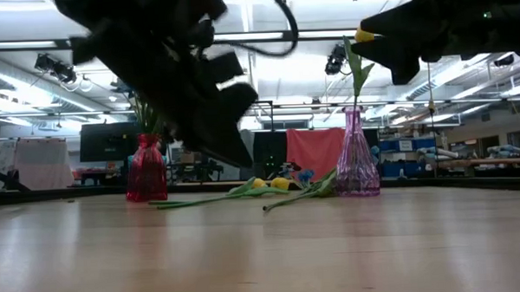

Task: Sort flowers into vase by color
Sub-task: Put the yellow flower into the pink vase

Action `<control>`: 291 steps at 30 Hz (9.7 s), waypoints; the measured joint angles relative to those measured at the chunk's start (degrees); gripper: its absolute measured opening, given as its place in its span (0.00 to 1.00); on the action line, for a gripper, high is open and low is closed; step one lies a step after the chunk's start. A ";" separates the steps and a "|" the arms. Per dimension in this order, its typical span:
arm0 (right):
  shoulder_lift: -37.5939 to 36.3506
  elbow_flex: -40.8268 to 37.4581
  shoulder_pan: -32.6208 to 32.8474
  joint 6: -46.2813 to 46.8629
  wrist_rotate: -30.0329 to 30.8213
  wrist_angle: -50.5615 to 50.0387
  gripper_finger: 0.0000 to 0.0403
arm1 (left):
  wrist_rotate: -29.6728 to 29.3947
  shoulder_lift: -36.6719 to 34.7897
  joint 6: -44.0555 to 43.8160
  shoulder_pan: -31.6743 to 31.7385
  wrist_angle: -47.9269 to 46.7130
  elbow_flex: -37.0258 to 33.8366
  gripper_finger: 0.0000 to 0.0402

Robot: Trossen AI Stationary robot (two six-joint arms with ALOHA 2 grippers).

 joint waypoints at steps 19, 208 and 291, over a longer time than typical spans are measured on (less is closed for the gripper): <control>-0.23 -0.05 1.05 -1.97 -0.09 -1.88 0.61 | 1.00 6.56 -0.12 12.27 7.22 0.15 0.30; 7.74 2.73 1.67 -0.18 -4.24 4.27 0.61 | -12.25 -6.97 23.36 6.97 37.98 -8.70 0.03; 21.48 13.83 6.50 -13.55 -3.04 23.61 0.30 | 14.90 3.65 45.00 -1.55 67.95 -1.44 0.04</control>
